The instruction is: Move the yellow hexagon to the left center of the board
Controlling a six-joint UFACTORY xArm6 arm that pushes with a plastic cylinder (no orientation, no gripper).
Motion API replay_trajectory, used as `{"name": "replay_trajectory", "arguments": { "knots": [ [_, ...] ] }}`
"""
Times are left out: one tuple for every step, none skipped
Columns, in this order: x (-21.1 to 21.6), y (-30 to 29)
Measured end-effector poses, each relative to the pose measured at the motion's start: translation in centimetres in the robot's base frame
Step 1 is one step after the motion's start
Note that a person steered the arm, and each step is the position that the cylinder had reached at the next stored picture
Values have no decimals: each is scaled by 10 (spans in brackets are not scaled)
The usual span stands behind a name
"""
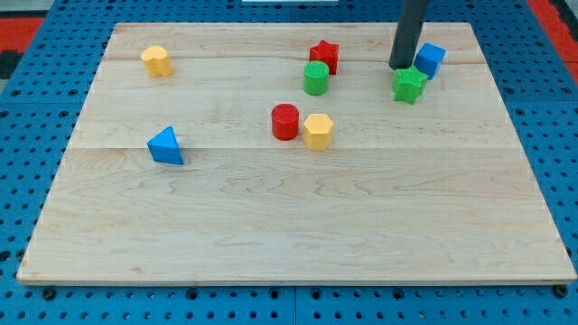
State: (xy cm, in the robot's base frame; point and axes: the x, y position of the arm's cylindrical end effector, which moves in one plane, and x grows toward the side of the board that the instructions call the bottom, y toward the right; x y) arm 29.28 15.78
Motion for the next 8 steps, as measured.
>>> {"name": "replay_trajectory", "arguments": {
  "knots": [
    [10, 0],
    [32, 6],
    [75, 8],
    [114, -34],
    [125, -81],
    [135, -129],
    [135, -186],
    [131, -231]
  ]
}}
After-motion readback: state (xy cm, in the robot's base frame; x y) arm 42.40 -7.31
